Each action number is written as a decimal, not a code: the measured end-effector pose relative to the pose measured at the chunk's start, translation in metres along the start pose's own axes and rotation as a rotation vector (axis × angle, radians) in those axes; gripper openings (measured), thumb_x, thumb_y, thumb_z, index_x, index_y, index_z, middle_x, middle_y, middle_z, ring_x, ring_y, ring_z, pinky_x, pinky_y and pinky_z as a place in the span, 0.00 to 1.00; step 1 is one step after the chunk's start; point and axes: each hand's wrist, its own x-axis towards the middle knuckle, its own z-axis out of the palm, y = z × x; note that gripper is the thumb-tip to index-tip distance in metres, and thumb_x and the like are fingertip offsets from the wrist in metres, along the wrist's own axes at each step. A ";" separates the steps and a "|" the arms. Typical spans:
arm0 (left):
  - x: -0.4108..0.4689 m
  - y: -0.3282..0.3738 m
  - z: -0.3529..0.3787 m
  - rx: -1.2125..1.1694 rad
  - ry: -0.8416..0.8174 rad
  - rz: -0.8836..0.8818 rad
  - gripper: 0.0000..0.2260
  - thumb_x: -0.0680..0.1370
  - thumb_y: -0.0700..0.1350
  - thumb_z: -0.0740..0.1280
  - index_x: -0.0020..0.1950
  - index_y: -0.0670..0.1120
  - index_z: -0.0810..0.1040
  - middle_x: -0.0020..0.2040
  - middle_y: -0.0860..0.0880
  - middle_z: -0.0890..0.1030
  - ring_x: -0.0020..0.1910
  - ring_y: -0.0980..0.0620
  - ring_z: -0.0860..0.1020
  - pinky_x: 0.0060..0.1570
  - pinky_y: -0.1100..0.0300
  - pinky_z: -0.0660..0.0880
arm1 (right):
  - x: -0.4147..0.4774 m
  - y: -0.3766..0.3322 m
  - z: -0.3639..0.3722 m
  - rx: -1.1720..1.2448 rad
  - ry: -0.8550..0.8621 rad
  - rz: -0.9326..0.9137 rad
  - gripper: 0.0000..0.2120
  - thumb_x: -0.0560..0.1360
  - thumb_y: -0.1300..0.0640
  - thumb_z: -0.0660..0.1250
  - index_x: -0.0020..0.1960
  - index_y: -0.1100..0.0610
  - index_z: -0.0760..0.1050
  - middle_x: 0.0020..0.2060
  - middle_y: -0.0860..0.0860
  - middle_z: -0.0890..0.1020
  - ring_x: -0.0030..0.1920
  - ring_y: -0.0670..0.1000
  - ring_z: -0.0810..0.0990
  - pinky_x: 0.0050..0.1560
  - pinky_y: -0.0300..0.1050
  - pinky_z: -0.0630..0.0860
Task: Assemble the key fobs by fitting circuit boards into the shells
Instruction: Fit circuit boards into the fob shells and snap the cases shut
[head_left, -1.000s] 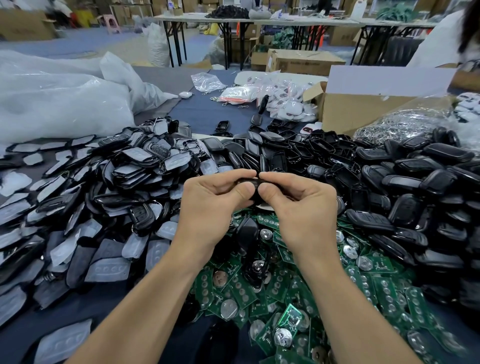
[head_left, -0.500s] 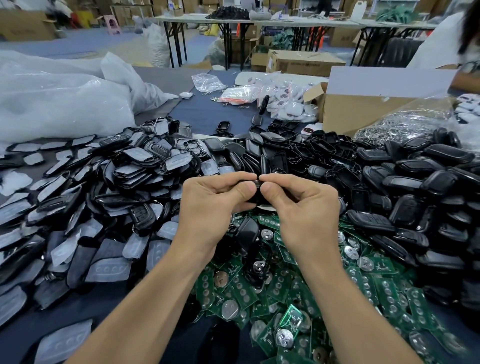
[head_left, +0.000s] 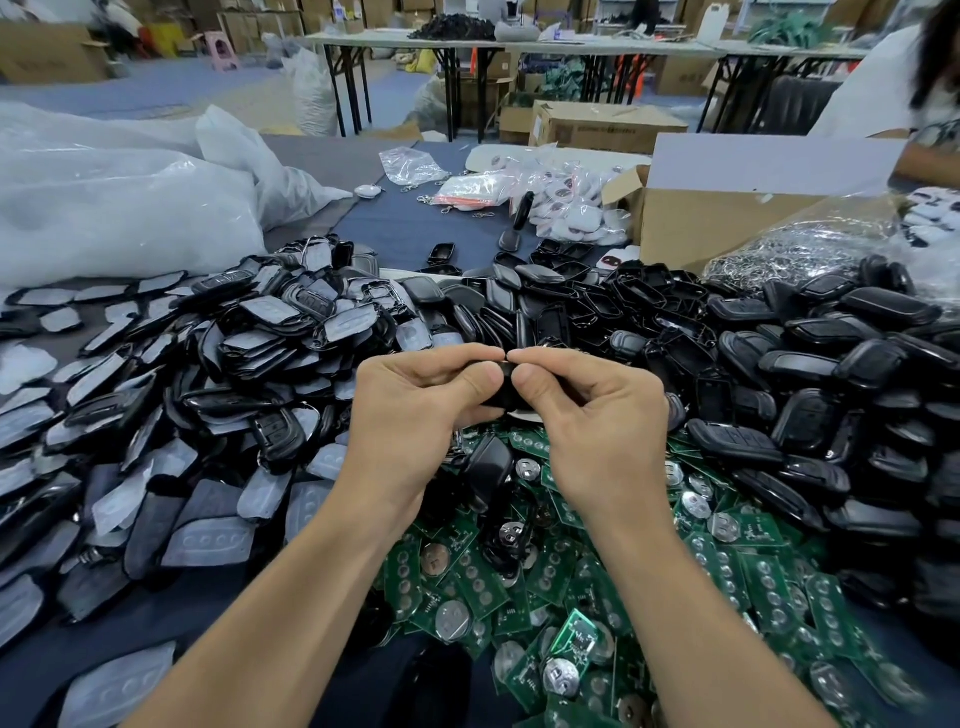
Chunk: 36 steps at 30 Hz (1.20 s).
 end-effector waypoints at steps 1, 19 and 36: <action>0.000 0.000 0.000 0.006 0.003 0.004 0.10 0.75 0.34 0.75 0.43 0.49 0.90 0.41 0.44 0.88 0.42 0.50 0.87 0.40 0.59 0.84 | 0.000 0.000 0.000 -0.001 0.002 -0.004 0.09 0.76 0.59 0.75 0.50 0.45 0.88 0.43 0.39 0.88 0.46 0.43 0.87 0.51 0.45 0.84; 0.001 -0.001 -0.003 0.057 0.032 0.101 0.15 0.73 0.29 0.75 0.43 0.50 0.90 0.41 0.46 0.89 0.40 0.50 0.87 0.42 0.60 0.83 | 0.002 -0.002 0.005 -0.027 -0.090 -0.010 0.10 0.77 0.58 0.74 0.52 0.44 0.86 0.45 0.39 0.88 0.49 0.46 0.87 0.52 0.49 0.84; 0.000 0.001 -0.001 0.040 -0.020 0.022 0.13 0.77 0.35 0.74 0.45 0.54 0.90 0.44 0.48 0.89 0.45 0.52 0.88 0.43 0.62 0.83 | 0.003 -0.003 -0.004 0.015 -0.099 0.031 0.16 0.71 0.60 0.75 0.53 0.41 0.87 0.44 0.41 0.88 0.46 0.46 0.88 0.50 0.48 0.85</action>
